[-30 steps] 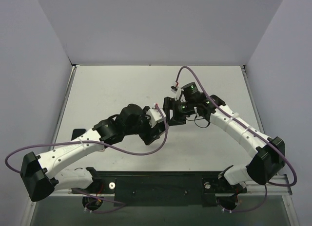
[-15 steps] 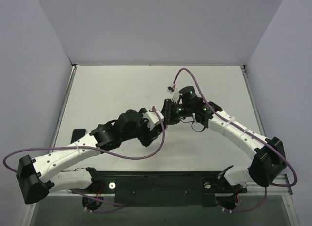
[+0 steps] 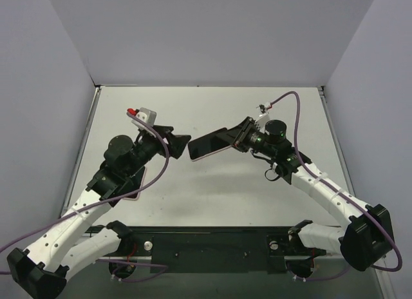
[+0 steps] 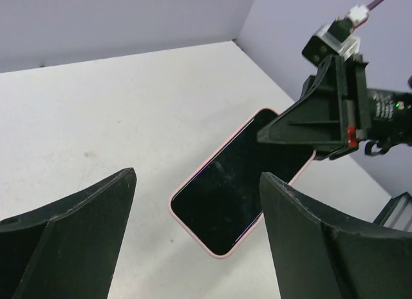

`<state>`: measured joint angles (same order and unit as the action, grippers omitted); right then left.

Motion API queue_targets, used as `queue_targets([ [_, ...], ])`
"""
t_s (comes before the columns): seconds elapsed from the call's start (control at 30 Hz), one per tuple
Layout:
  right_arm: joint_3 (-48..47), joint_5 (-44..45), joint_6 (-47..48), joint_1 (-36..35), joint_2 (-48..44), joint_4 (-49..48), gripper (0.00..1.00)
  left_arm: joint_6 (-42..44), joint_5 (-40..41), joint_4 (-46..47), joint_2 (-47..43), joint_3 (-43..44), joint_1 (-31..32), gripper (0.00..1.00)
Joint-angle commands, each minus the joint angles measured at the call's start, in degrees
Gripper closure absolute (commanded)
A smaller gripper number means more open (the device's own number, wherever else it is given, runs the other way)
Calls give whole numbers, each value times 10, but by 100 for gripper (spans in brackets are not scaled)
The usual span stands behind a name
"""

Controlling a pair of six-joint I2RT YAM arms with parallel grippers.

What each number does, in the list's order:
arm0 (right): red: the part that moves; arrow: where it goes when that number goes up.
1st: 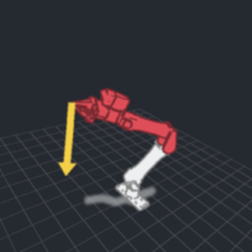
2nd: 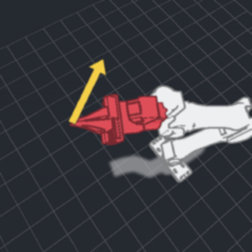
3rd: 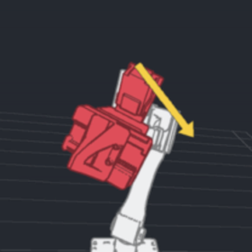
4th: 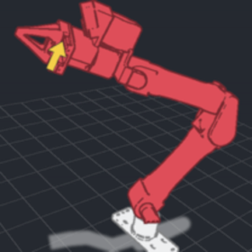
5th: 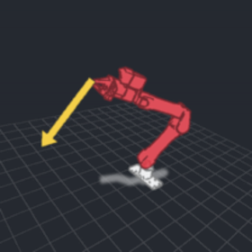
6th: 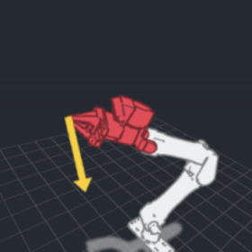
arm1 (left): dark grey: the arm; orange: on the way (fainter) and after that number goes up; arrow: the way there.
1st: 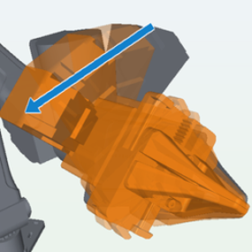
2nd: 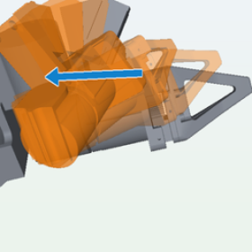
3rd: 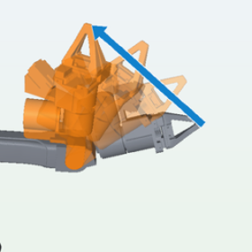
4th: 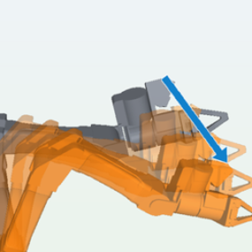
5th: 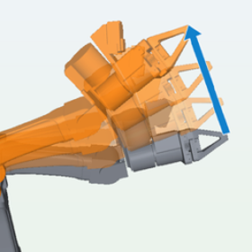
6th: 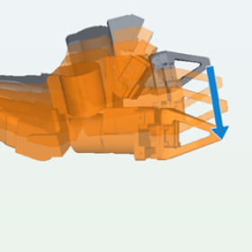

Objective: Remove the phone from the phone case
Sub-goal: Pick up the phone at the center of the board.

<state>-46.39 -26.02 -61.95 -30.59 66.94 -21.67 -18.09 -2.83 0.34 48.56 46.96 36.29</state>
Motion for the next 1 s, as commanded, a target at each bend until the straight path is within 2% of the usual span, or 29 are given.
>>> queue_targets([
  [0.0, -7, 9, -34, -3, -11, -98, 100, -81, -85, 75, 20, -1, -32, 12],
  [0.1, 9, 31, -33, 10, -33, -88, 100, -91, -69, 61, 26, 6, -37, 11],
  [0.23, 74, 67, -108, 30, -51, -260, 100, -171, -107, 138, 28, -27, -39, 11],
  [0.27, 82, 80, -113, 30, -52, -299, 100, -223, -128, 173, 33, -32, -42, 11],
  [0.3, 84, 84, -117, 30, -59, -307, 100, -248, -139, 192, 37, -42, -46, 11],
  [0.33, 88, 97, -117, 28, -65, -311, 100, -307, -158, 236, 43, -45, -47, 11],
  [0.43, 97, 104, -120, 24, -80, -348, 100, -439, -165, 352, 56, -85, -45, 11],
  [0.5, 109, 117, -124, 21, -95, -366, 100, -480, -152, 379, 63, -93, -48, 10],
  [0.6, 117, 122, -119, 19, -110, -374, 100, -505, -140, 376, 69, -94, -46, 12],
  [0.67, 121, 121, -116, 18, -120, -371, 100, -527, -112, 377, 56, -116, -45, 18],
  [0.77, 132, 127, -113, 12, -131, -380, 100, -541, -50, 384, 34, -132, -29, 19],
  [0.87, 139, 130, -113, -2, -125, -409, 100, -555, -62, 408, 65, -111, -5, 18],
  [0.97, 146, 145, -105, -19, -124, -426, 100, -571, -77, 490, 102, -106, 14, 21],
])
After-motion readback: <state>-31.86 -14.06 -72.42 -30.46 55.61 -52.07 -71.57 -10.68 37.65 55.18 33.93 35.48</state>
